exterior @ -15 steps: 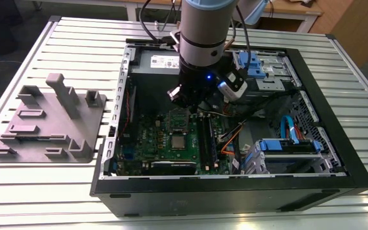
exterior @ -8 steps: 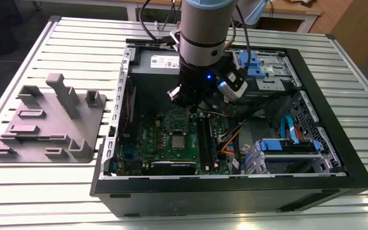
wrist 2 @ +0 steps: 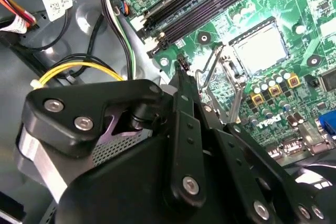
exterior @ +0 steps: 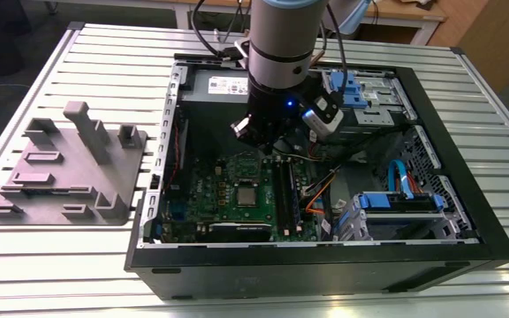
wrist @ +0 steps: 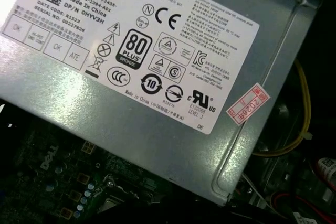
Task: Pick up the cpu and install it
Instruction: 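Close the cpu cover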
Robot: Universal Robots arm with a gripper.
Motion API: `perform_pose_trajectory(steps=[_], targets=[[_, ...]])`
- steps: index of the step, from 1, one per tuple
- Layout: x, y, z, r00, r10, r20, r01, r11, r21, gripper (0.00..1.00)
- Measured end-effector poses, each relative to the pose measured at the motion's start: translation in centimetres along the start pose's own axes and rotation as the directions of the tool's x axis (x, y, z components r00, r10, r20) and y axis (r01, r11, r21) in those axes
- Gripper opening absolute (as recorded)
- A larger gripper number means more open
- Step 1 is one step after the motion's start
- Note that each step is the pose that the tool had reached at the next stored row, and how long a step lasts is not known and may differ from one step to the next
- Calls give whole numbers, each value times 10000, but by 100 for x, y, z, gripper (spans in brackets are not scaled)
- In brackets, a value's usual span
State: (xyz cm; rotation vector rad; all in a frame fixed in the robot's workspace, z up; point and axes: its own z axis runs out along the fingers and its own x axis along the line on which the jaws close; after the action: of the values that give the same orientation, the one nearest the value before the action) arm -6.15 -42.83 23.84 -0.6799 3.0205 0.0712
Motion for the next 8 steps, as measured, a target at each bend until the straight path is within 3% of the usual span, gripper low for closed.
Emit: perform_pose_trajectory(steps=[3,8], targets=[[-3,-2,-1,10000,-4,-3,4,10000,2,10],[-69,-33,1,9999,-141,-24,141,9999,-14,10]])
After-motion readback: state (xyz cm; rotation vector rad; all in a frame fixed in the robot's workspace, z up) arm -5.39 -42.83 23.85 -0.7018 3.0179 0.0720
